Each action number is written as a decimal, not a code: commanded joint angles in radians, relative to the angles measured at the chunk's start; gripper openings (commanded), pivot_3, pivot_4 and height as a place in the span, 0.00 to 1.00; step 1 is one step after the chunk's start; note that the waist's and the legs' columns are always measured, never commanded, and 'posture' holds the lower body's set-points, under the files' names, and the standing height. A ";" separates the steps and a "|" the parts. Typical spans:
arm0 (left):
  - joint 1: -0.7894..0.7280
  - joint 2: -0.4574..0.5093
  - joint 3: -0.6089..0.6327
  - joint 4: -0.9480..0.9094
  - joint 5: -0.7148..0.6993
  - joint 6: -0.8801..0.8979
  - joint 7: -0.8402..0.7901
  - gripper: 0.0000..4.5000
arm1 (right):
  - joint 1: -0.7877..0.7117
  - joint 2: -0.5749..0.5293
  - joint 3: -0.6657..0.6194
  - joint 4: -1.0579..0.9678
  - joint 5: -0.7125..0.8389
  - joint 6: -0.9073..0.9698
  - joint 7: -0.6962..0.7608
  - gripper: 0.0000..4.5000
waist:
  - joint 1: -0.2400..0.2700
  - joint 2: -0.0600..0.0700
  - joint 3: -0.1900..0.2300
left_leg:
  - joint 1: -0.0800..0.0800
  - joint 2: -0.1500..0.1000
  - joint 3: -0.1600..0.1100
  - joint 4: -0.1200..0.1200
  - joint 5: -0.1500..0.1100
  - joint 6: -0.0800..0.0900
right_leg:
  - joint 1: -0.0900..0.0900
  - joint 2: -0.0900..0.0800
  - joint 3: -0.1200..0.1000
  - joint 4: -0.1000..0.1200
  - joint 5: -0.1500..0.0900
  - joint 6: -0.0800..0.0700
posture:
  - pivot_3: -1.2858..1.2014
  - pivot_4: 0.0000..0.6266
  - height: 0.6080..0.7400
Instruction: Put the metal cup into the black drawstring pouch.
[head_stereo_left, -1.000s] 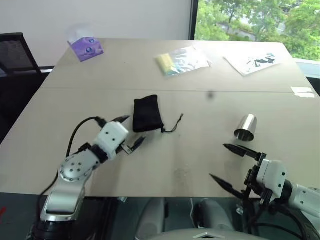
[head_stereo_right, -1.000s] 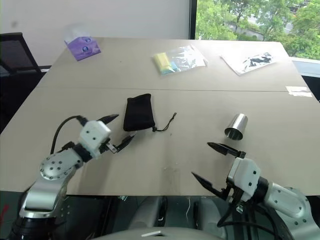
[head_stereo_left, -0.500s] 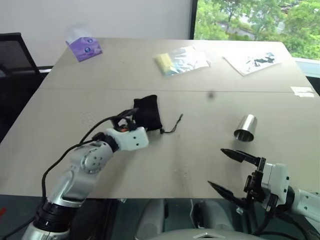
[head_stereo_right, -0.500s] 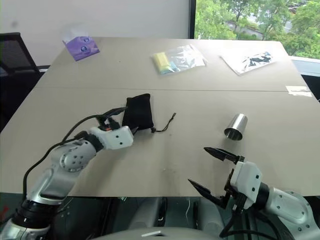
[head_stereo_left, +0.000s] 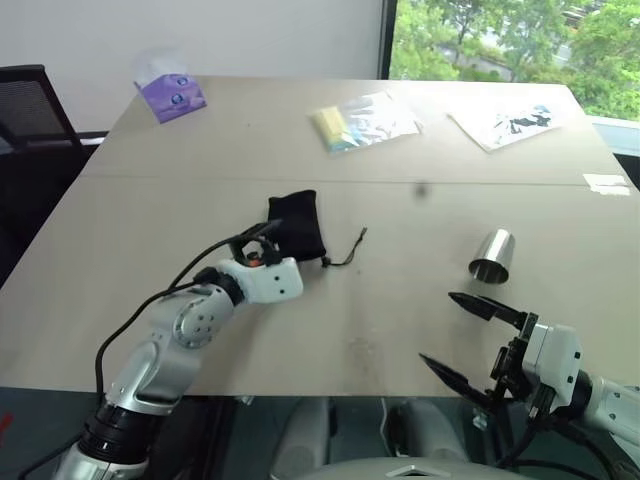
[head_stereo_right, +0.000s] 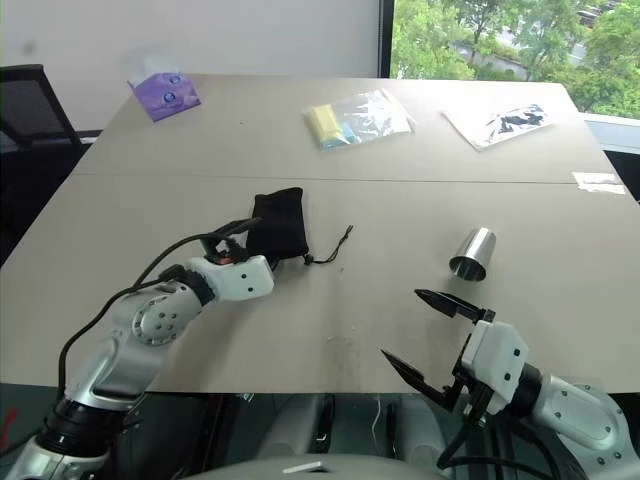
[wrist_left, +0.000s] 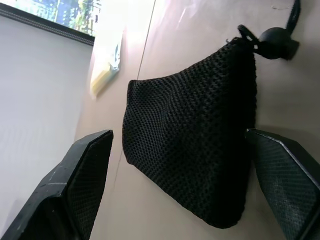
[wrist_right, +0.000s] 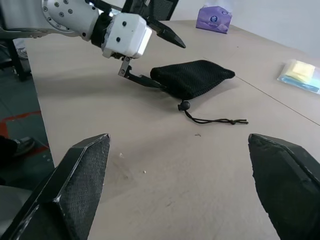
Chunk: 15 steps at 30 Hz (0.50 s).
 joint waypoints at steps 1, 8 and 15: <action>-0.013 -0.027 -0.015 -0.001 0.025 0.003 0.027 0.97 | -0.012 0.007 0.003 -0.022 -0.005 -0.014 -0.013 1.00 | -0.001 0.000 0.000 | 0.000 0.000 0.000 0.000 0.000 0.000 | 0.000 0.000 0.000 0.000 0.000 0.000 | 0.52 0.24 1.00; -0.058 -0.062 -0.039 0.044 0.031 0.019 0.016 0.81 | -0.032 0.005 0.003 -0.024 -0.028 0.033 -0.054 1.00 | -0.002 0.000 0.000 | 0.000 0.000 0.000 0.000 0.000 0.000 | 0.000 0.000 0.000 0.001 0.000 0.000 | 0.52 0.24 1.00; -0.158 -0.074 -0.055 0.156 -0.005 0.013 -0.015 0.16 | -0.109 0.044 0.000 -0.014 -0.127 0.146 -0.204 1.00 | -0.002 0.000 0.000 | 0.000 -0.001 0.000 0.001 0.000 0.000 | 0.000 0.001 0.000 0.001 0.000 0.000 | 0.52 0.24 1.00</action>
